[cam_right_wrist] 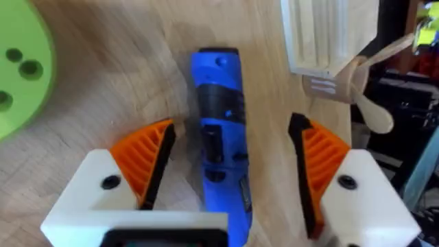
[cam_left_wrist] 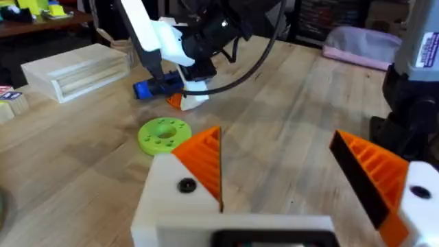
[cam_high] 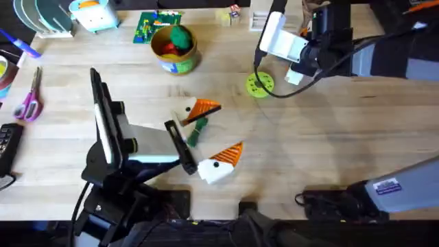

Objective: Pick up the gripper from the table and insert it into the empty holder that is missing its gripper. Then pick up a screw, insert it into the mounting hole, and use the screwdriver to tighten it. Finally, clean up the table by picking up the vegetable and placing it into the bucket.

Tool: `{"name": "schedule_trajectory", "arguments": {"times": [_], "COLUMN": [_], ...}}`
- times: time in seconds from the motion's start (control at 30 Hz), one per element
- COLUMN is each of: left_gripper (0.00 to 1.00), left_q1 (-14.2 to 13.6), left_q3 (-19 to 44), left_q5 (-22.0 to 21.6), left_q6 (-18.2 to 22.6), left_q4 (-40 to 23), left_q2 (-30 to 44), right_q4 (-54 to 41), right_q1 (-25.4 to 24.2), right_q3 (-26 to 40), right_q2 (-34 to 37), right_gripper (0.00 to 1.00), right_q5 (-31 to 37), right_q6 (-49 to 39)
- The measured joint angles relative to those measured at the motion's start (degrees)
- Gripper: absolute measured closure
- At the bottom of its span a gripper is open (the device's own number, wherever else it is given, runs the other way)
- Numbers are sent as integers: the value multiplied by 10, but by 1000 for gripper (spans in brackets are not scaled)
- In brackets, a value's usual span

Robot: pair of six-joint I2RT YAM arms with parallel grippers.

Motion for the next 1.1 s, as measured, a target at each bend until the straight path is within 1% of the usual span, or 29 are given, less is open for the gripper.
{"name": "schedule_trajectory", "arguments": {"times": [0.23,0.37,0.77,0.8,0.87,0.97,1.0,1.1], "left_gripper": [8,8,9,55,351,848,912,459], "left_q1": [0,0,0,0,0,0,0,0], "left_q3": [0,0,0,0,0,0,0,0], "left_q5": [0,0,-2,-2,-2,-2,-3,-5], "left_q6": [0,0,0,-2,0,0,5,5], "left_q4": [0,0,0,0,0,0,0,0], "left_q2": [0,0,0,0,0,0,0,0], "right_q4": [-34,-62,-167,-176,-198,-222,-227,-235], "right_q1": [1,3,5,5,9,21,26,45], "right_q3": [0,-7,-8,-8,-8,-8,-8,-8], "right_q2": [-13,-45,-250,-262,-287,-319,-326,-344], "right_gripper": [16,16,12,12,12,8,10,11], "right_q5": [-1,-9,-15,-16,-26,-51,-61,-96], "right_q6": [105,178,411,422,440,457,460,467]}}
